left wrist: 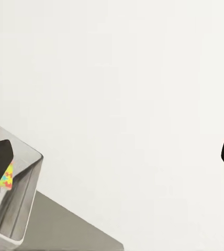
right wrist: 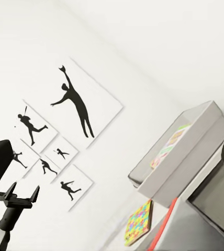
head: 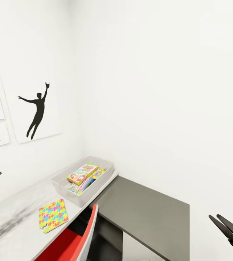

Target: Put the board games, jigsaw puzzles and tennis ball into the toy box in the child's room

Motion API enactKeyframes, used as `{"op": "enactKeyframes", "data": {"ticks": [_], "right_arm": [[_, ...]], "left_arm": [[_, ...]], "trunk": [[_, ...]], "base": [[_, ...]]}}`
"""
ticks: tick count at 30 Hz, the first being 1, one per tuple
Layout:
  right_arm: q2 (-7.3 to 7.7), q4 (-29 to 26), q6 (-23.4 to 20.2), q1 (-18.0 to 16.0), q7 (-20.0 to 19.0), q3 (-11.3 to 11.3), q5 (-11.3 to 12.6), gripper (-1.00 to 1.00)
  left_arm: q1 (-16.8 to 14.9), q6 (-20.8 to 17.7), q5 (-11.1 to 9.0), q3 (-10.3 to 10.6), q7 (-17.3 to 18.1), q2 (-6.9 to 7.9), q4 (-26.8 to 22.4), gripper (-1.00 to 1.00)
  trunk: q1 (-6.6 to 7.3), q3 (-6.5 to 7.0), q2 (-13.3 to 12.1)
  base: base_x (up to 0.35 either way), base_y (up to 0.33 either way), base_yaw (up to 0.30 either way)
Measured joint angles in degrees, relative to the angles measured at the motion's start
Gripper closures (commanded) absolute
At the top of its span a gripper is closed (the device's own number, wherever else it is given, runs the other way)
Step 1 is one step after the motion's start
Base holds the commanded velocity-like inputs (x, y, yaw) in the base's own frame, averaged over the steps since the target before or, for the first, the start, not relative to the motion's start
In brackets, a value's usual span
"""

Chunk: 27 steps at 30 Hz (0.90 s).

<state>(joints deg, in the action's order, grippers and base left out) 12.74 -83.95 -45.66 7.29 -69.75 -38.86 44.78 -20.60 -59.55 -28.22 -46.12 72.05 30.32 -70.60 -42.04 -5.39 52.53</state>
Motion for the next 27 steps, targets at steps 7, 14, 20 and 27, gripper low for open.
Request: {"op": "enactKeyframes", "data": {"ticks": [7, 14, 20, 27], "right_arm": [[-0.03, -0.11, 0.06, 0.00, 0.15, 0.02, 0.00, -1.00], [0.04, -0.11, 0.02, 0.00, 0.23, 0.15, -0.02, -1.00], [0.07, -0.10, -0.04, 0.00, 0.24, 0.24, -0.05, -1.00], [0.09, -0.16, -0.13, 0.00, 0.25, 0.26, -0.08, -1.00]], "left_arm": [[0.00, 0.00, 0.00, 0.00, -0.01, 0.00, 0.01, -1.00], [0.00, 0.01, 0.01, 0.00, -0.01, 0.00, 0.00, -1.00], [0.00, 0.00, 0.02, 0.00, -0.01, 0.00, -0.02, -1.00], [0.00, 0.01, 0.01, 0.00, 0.00, 0.00, -0.01, -1.00]], "trunk": [[0.01, -0.09, 0.00], [0.01, -0.56, 0.00], [0.01, -1.06, 0.00], [0.01, -1.66, 0.00]], "base": [[-0.052, 0.032, 0.044], [-0.010, 0.049, 0.075], [-0.002, 0.220, 0.087], [0.000, 0.183, 0.100]]}}
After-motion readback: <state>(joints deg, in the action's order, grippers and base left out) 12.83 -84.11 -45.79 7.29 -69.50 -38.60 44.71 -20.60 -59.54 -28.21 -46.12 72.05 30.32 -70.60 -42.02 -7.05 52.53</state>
